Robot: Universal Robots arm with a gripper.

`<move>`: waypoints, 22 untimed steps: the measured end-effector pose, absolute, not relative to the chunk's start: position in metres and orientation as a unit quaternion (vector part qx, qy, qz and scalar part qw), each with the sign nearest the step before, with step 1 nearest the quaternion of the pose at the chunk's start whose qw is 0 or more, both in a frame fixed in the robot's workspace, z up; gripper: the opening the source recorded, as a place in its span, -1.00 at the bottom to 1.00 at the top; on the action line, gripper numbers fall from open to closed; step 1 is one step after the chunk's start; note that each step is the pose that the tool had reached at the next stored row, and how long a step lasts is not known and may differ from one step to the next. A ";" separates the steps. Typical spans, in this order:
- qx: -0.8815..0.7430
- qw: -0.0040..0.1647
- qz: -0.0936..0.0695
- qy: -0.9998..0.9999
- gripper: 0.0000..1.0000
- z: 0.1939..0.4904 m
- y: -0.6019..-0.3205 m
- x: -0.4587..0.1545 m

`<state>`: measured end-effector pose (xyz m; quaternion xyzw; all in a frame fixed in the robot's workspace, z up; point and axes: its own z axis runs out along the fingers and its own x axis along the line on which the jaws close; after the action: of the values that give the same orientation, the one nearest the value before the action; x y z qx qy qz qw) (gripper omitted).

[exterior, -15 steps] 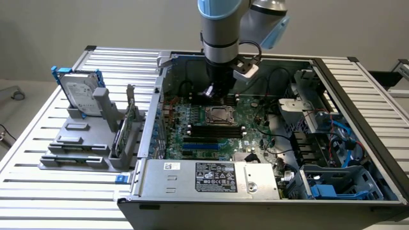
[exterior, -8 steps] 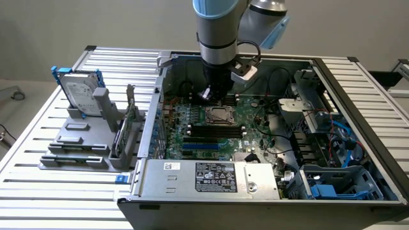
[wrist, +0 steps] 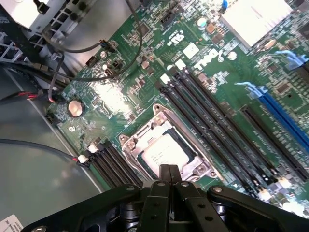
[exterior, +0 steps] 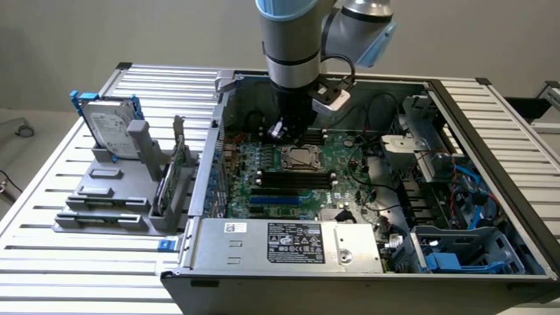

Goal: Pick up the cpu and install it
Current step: 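Install the first cpu locking lever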

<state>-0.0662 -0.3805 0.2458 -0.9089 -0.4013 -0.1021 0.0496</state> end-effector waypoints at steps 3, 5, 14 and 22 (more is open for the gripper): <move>-0.909 0.050 -0.102 -0.401 -0.79 0.249 -0.387 -0.070; -0.909 0.050 -0.102 -0.401 -0.79 0.250 -0.392 -0.072; -0.909 0.050 -0.100 -0.401 -0.79 0.254 -0.410 -0.081; -0.911 0.058 -0.083 -0.399 -0.79 0.254 -0.416 -0.084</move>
<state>-0.0838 -0.4157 0.2540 -0.9112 -0.3993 -0.0828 0.0579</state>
